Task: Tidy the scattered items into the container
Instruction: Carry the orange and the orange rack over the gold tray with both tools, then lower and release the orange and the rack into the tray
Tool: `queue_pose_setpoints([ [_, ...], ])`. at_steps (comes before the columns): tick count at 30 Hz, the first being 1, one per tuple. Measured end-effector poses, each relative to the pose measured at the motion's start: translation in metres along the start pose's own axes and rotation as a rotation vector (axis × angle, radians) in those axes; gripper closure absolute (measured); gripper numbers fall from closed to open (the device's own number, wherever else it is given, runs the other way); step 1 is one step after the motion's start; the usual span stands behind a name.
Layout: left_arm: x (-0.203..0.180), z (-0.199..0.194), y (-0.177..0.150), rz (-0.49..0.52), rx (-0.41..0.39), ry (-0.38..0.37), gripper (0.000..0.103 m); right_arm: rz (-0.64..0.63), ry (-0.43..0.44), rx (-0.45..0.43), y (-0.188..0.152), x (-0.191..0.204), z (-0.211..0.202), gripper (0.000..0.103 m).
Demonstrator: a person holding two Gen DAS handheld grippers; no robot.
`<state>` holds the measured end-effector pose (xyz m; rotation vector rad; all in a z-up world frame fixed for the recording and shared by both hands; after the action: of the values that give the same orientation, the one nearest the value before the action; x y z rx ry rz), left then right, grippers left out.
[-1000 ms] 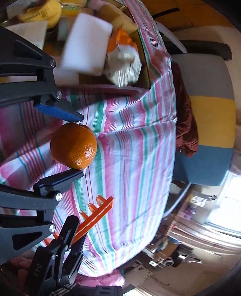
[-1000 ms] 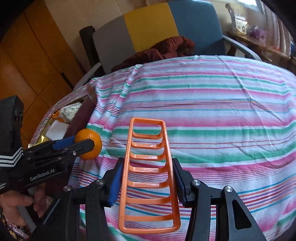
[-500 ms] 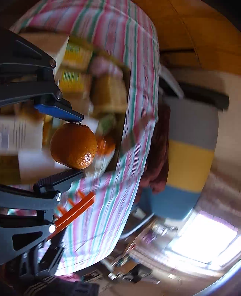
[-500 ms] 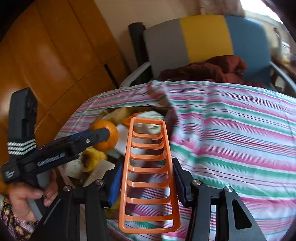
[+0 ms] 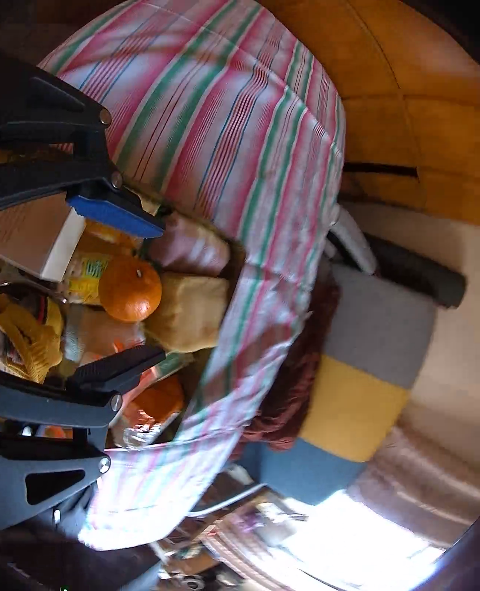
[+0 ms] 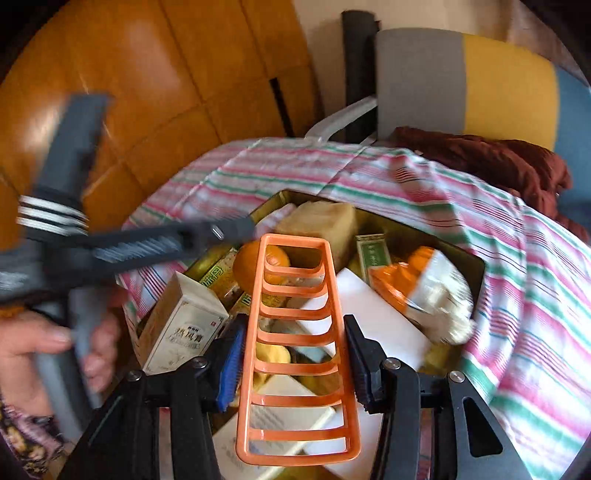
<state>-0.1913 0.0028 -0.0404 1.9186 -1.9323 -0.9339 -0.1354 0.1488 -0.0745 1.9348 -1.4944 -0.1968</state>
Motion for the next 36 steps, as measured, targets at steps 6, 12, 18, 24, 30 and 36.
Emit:
queue_pose_setpoints([
  [6,0.033,-0.032,-0.007,-0.100,-0.100,0.076,0.041,0.052,0.007,0.044,0.011,-0.003,0.032,0.041],
  [12,0.049,-0.044,-0.039,-0.069,-0.089,0.153,0.041,0.162,0.049,-0.114,0.010,-0.010,-0.008,0.032],
  [18,0.040,-0.060,-0.062,-0.024,-0.107,0.150,0.041,-0.032,-0.081,-0.003,0.015,0.012,0.021,0.073],
  [24,0.037,-0.074,-0.074,0.007,-0.130,0.168,0.041,0.049,-0.059,0.012,0.012,-0.005,0.040,0.084],
  [30,0.043,-0.088,-0.084,0.025,-0.175,0.288,0.041,0.115,-0.057,-0.172,-0.008,-0.015,-0.041,0.065],
  [36,0.019,-0.077,-0.102,0.079,-0.133,0.236,0.041,0.253,-0.245,-0.140,-0.034,-0.071,-0.053,0.073],
])
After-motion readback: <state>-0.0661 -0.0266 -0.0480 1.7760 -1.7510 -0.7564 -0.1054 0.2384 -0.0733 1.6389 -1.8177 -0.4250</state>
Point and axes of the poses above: each gripper's, at about its wrist camera, not at the fingertips, and z roughly the way its jaws point, x to its left, y to its top, the point moved 5 cm from there along z, roughly the way its jaws point, and after that the axes turned 3 degrees about y, right-handed, at the moved point
